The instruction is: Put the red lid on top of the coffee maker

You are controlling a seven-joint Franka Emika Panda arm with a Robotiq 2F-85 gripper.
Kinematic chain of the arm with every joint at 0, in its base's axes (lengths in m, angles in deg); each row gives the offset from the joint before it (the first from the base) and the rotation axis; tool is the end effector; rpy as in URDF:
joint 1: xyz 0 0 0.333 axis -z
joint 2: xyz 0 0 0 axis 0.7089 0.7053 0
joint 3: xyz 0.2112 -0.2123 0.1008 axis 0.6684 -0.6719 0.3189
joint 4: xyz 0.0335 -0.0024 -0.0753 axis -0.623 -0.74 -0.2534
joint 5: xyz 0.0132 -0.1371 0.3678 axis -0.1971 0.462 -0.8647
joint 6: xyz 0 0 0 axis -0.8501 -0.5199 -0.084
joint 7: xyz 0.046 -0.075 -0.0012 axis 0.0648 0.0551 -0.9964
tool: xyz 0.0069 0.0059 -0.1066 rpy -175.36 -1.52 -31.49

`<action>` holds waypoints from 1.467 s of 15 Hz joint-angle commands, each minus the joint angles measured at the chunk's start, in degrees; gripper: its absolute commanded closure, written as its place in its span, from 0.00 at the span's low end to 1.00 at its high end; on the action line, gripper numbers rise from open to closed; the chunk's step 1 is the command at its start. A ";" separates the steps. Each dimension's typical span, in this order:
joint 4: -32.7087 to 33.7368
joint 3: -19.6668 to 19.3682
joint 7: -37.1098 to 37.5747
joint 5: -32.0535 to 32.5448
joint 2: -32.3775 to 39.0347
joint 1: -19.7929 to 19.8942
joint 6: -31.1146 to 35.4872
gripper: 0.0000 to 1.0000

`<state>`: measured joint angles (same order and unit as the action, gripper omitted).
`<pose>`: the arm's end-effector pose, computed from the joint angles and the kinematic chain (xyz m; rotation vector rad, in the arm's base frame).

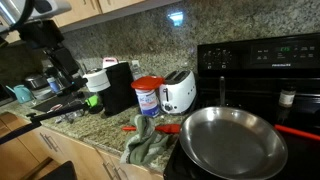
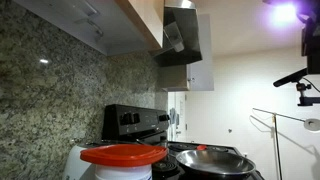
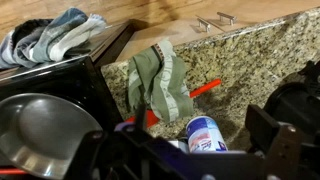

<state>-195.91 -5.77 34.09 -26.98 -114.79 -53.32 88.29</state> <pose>0.3198 0.1116 0.4803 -3.1132 -0.1715 -0.2351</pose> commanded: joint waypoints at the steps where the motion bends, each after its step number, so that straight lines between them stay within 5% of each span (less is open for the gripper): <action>1: 0.13 -0.13 0.10 0.12 0.04 -0.14 -0.15 0.00; 10: 3.71 2.73 0.71 -2.92 5.03 -4.03 1.75 0.00; 16: 15.41 3.13 -1.09 -13.12 19.83 -9.61 0.12 0.00; 19: 21.64 2.70 0.31 -16.48 26.82 -8.74 -4.27 0.00; 22: 24.58 2.68 2.17 -16.00 31.25 -6.49 -1.87 0.00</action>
<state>-176.34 -2.66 34.16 -42.50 -88.76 -61.72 86.97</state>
